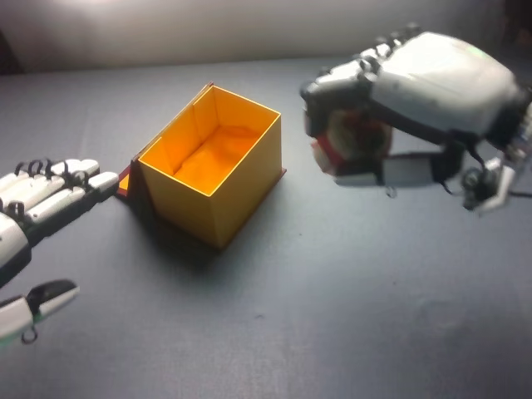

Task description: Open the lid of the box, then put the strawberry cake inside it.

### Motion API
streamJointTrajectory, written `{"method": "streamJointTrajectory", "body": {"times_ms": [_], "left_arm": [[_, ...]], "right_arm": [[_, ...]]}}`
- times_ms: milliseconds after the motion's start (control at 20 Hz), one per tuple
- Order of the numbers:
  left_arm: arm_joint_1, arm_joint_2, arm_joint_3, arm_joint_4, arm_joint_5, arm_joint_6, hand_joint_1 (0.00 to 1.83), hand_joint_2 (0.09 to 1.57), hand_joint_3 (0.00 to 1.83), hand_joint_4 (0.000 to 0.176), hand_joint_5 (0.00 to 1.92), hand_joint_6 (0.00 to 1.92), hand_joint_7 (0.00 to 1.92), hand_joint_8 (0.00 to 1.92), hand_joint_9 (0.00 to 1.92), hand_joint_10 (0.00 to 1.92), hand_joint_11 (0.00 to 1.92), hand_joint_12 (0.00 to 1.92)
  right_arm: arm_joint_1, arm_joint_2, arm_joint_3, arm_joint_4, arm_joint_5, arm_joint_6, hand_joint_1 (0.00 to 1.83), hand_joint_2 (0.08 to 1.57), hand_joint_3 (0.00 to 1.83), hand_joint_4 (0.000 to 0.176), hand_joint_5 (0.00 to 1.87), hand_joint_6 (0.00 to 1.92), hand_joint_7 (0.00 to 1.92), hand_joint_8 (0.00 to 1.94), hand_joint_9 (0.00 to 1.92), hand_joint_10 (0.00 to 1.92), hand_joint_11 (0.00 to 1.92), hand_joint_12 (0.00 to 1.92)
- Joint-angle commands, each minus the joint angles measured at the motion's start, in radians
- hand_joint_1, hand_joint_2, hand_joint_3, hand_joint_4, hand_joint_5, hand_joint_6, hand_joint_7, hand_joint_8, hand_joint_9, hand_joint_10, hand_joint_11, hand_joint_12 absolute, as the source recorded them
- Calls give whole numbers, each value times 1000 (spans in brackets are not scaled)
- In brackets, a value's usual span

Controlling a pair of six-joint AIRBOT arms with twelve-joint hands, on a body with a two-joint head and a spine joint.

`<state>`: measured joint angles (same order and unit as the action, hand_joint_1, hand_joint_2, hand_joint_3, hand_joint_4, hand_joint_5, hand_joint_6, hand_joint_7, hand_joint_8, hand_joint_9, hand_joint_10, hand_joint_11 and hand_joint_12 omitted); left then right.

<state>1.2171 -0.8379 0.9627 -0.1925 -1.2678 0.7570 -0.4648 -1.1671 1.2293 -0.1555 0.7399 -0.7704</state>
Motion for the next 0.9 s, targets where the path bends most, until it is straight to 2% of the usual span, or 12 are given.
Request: {"method": "streamJointTrajectory", "body": {"times_ms": [0, 100, 200, 250, 300, 350, 400, 450, 550, 700, 800, 850], "left_arm": [[-2, -3, -5, -5, -134, -6, 889, 1344, 1, 63, 110, 1, 0, 0, 0, 0, 0, 316], [1, -16, -4, -14, -127, -7, 862, 1351, 0, 91, 106, 1, 0, 0, 0, 0, 0, 171], [6, -27, -1, -21, -126, -11, 829, 1359, 1, 83, 102, 3, 0, 0, 0, 0, 0, 69], [10, -35, 3, -26, -125, -18, 843, 1356, 0, 70, 99, 2, 0, 0, 0, 0, 0, 54], [13, -41, 5, -28, -123, -24, 836, 1358, 0, 58, 94, 0, 0, 0, 0, 0, 0, 41], [15, -47, 8, -29, -119, -27, 851, 1365, 2, 52, 83, 0, 0, 0, 0, 0, 0, 37], [15, -54, 13, -29, -115, -30, 890, 1358, 0, 53, 91, 3, 0, 0, 0, 0, 0, 7], [15, -60, 18, -29, -112, -35, 891, 1350, 0, 58, 97, 5, 0, 0, 0, 0, 4, 3], [15, -72, 27, -30, -107, -42, 876, 1344, 0, 60, 99, 5, 0, 0, 0, 0, 0, 0], [15, -80, 33, -30, -103, -47, 862, 1343, 0, 82, 96, 2, 0, 0, 0, 0, 7, 3], [15, -84, 37, -30, -100, -50, 849, 1346, 0, 59, 95, 1, 0, 0, 0, 0, 0, 0], [15, -88, 40, -30, -100, -50, 849, 1351, 2, 72, 90, 0, 0, 0, 0, 0, 0, 0]], "right_arm": [[34, -11, 13, 2, 100, 2, 1345, 1166, 0, 0, 848, 916, 855, 1256, 969, 1458, 891, 1750], [78, -41, 43, -13, 80, 2, 1358, 1188, 4, 0, 787, 992, 793, 1308, 843, 1496, 693, 1658], [103, -74, 70, -16, 69, 2, 1360, 1192, 0, 0, 787, 986, 771, 1345, 882, 1501, 778, 1699], [122, -99, 89, -20, 64, 2, 1207, 1237, 2, 0, 791, 1127, 710, 1520, 701, 1402, 680, 1728], [134, -120, 105, -20, 54, 2, 1070, 1303, 0, 0, 653, 1428, 511, 963, 321, 1121, 270, 1705], [149, -147, 121, -22, 40, 2, 1177, 1261, 0, 0, 736, 1164, 693, 1477, 468, 1463, 444, 1864], [155, -163, 133, -23, 31, 2, 1209, 1245, 0, 0, 715, 1104, 795, 1517, 846, 1525, 805, 1789], [161, -178, 143, -23, 22, 2, 1214, 1239, 0, 0, 720, 1089, 820, 1519, 923, 1465, 872, 1736], [173, -221, 173, -23, -10, 2, 1214, 1238, 0, 0, 754, 1057, 789, 1564, 814, 1481, 793, 1755], [192, -274, 212, -23, -59, 1, 1202, 1255, 1, 0, 609, 1322, 849, 1415, 906, 1100, 793, 1522], [211, -300, 233, -23, -93, -10, 1179, 1297, 0, 0, 607, 1265, 739, 1644, 860, 1457, 857, 1711], [219, -313, 244, -23, -105, -15, 1169, 1265, 0, 0, 687, 1256, 759, 1535, 735, 1246, 571, 1558]]}}
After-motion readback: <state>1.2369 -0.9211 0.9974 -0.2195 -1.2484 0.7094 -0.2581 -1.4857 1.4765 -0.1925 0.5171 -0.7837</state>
